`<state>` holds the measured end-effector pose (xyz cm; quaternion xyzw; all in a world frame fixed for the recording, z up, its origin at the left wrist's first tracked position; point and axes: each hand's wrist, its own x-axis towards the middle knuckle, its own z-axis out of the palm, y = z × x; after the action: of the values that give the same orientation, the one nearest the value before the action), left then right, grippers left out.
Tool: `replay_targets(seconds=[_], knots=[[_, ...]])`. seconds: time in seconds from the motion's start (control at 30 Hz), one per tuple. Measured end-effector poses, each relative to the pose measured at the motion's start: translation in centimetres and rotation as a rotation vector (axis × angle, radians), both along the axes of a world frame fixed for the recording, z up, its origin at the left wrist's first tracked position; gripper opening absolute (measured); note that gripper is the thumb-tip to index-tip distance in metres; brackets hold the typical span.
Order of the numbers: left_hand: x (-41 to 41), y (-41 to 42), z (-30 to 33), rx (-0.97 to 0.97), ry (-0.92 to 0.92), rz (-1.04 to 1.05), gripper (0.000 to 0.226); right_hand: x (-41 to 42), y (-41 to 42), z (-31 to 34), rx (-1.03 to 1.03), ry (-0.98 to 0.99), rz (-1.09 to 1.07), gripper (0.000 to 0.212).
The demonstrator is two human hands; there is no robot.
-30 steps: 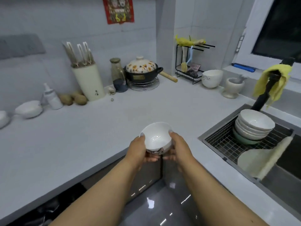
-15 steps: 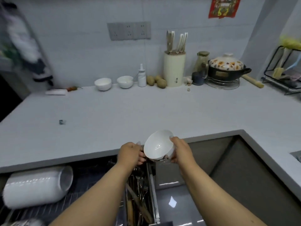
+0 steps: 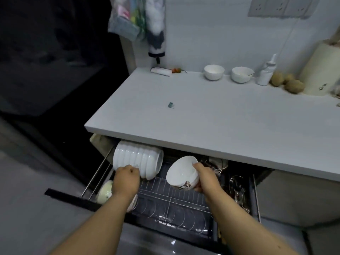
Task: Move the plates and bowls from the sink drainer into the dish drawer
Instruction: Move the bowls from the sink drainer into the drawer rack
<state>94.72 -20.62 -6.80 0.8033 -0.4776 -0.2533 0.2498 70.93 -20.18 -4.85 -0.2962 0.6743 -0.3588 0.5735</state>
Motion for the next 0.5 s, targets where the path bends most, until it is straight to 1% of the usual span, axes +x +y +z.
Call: replay_targets(seconds=[0.07,0.1,0.2,0.3,0.33,0.37,0.43,0.5], knots=[[3.2,0.6,-0.8,0.000,-0.068,0.006,0.029,2.8,-0.7,-1.2,0.036,0.013,0.053,0.027],[4.6,0.9,-1.3,0.021,-0.114,-0.004,0.032,4.1,-1.0,-2.1,0.055,0.010,0.069,0.030],[7.9,1.7,-2.6,0.078,-0.244,-0.073,0.048,7.8,-1.7,-4.5,0.111,0.013,0.094,0.028],[10.1,1.9,-4.2,0.153,-0.342,-0.176,0.056,11.0,-2.1,-6.7,0.183,0.037,0.139,0.032],[10.5,1.9,-4.8,0.174,-0.366,-0.211,0.058,11.9,-2.3,-7.6,0.203,0.051,0.150,0.040],[10.9,1.9,-5.3,0.195,-0.391,-0.244,0.059,12.8,-2.5,-8.4,0.226,0.075,0.170,0.054],[11.3,2.0,-6.1,0.240,-0.477,-0.323,0.062,13.7,-3.1,-12.4,0.256,0.122,0.195,0.082],[11.5,1.9,-6.5,0.246,-0.560,-0.409,0.071,14.2,-3.7,-16.4,0.286,0.170,0.215,0.091]])
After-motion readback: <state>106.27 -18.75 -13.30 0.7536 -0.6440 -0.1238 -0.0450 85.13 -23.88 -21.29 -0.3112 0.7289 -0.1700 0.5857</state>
